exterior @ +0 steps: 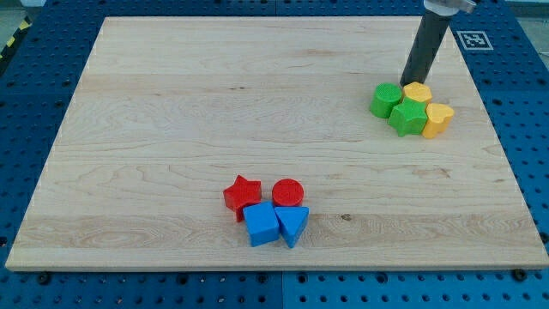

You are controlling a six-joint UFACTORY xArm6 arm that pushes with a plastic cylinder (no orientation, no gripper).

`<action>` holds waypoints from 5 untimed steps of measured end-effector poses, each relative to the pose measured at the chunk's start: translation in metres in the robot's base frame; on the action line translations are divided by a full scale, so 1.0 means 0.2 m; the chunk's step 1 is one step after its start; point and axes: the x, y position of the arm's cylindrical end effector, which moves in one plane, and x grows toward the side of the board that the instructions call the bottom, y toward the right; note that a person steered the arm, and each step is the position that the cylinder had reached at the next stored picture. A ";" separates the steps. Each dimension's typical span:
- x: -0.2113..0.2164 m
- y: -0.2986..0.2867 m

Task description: Push the green circle into the red star

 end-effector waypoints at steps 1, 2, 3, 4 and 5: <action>0.03 -0.04; 0.04 -0.12; 0.07 -0.18; 0.11 -0.27; 0.16 -0.30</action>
